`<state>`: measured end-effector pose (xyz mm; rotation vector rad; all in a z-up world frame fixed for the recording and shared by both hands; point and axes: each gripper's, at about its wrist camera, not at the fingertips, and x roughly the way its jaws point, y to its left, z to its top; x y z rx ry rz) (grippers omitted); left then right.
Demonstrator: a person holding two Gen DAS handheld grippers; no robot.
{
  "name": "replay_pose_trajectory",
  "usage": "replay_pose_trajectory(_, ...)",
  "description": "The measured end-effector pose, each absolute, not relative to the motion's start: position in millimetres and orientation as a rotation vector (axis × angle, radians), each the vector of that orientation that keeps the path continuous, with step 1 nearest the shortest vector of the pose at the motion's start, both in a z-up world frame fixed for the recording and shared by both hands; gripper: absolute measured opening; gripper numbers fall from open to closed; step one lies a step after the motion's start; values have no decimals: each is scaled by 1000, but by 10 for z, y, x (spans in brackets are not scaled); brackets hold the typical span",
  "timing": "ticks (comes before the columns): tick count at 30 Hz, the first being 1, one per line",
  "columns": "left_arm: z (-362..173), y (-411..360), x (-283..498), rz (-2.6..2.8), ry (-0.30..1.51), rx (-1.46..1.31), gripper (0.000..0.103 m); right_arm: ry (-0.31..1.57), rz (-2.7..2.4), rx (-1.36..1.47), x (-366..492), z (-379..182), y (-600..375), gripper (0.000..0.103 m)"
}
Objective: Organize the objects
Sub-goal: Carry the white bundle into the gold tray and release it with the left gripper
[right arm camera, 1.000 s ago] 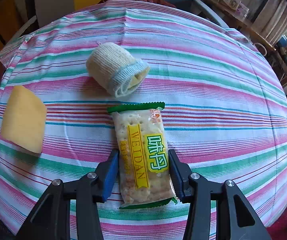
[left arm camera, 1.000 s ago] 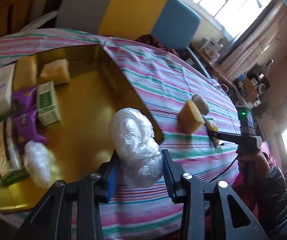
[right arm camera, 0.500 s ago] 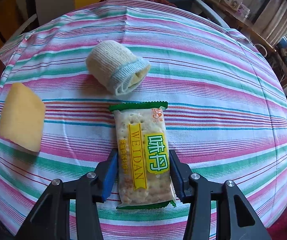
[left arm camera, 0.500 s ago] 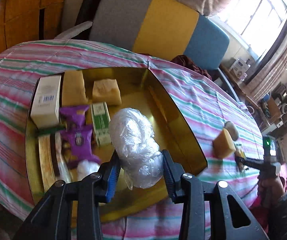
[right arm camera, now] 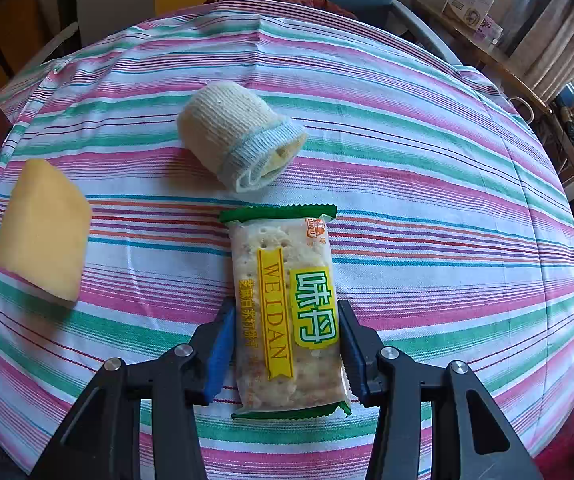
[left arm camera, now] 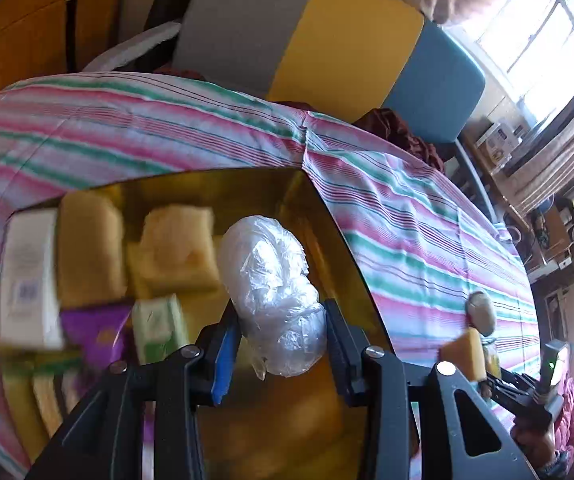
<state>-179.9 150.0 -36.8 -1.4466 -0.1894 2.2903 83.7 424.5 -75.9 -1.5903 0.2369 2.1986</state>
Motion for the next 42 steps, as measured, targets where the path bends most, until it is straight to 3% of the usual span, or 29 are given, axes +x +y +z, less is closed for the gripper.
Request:
replay_pose_trajectory(7,-669,1722,-2277,2286,-140,-1540,40,227,2208,-1589,818,-783,4234,49)
replay_pose_trajectory(15,-858,1782,-2387,2312,-100,-1588,54,227,2216,-1587,798,-795,4245,49)
replay_pose_trajectory(17,-800,1769,-2337,2326,-85,-1561,58,226,2218,-1588,777,-807,4297,49)
replay_pose_trajectory(42,100,1163,-802,2556,74,-1161,58,187,2221,-1575,745,-794,4197,48)
